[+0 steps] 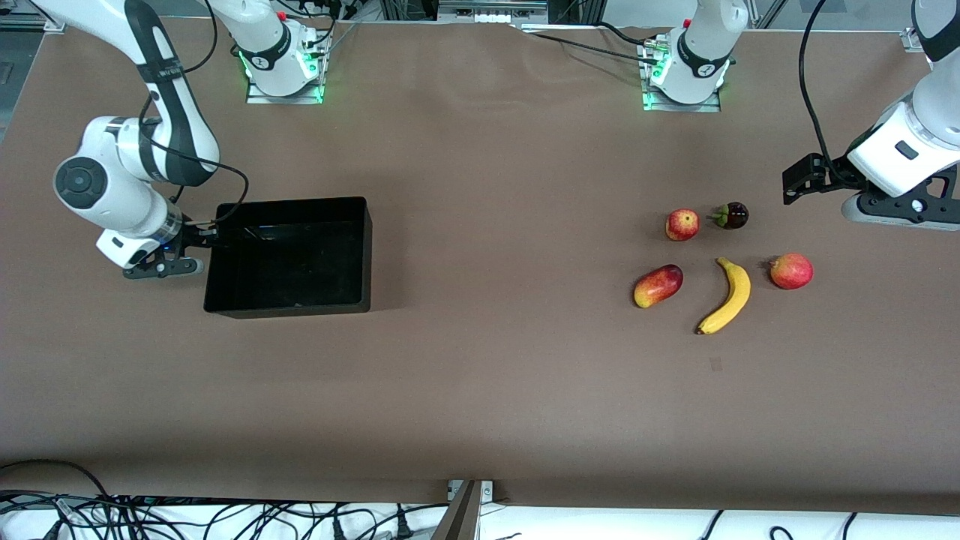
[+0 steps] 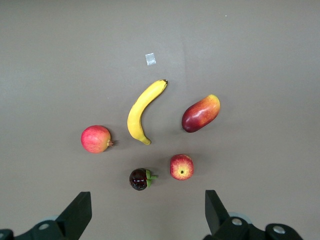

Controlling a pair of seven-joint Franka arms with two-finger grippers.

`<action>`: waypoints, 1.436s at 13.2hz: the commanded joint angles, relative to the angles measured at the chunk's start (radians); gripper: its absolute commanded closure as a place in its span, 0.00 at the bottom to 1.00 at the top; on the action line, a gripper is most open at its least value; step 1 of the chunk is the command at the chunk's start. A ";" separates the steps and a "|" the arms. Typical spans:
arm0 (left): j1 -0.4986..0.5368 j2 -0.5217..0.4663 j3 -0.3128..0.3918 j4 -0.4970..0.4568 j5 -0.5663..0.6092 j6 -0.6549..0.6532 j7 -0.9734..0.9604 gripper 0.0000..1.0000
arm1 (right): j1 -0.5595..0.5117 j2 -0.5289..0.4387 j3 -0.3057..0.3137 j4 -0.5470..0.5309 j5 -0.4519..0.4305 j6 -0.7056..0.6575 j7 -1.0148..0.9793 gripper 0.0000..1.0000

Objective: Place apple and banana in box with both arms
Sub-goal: 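Reach the right gripper down to the edge of the black box, then push the black box toward the fruit while the left gripper reaches the apple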

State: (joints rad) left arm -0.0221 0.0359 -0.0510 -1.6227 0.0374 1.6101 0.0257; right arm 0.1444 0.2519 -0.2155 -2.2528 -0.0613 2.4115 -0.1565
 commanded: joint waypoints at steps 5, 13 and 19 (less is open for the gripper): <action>-0.001 0.024 0.000 0.041 0.012 -0.027 -0.007 0.00 | -0.017 0.012 0.001 -0.030 0.006 0.029 -0.014 1.00; -0.001 0.024 0.000 0.041 0.013 -0.029 -0.007 0.00 | -0.016 -0.028 0.021 -0.005 0.055 0.018 -0.040 1.00; 0.002 0.025 0.000 0.041 0.007 -0.039 -0.010 0.00 | -0.016 -0.045 0.139 0.152 0.182 -0.192 -0.038 1.00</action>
State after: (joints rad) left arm -0.0220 0.0456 -0.0506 -1.6171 0.0374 1.6041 0.0257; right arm 0.1370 0.2311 -0.1178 -2.1630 0.0627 2.3006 -0.1794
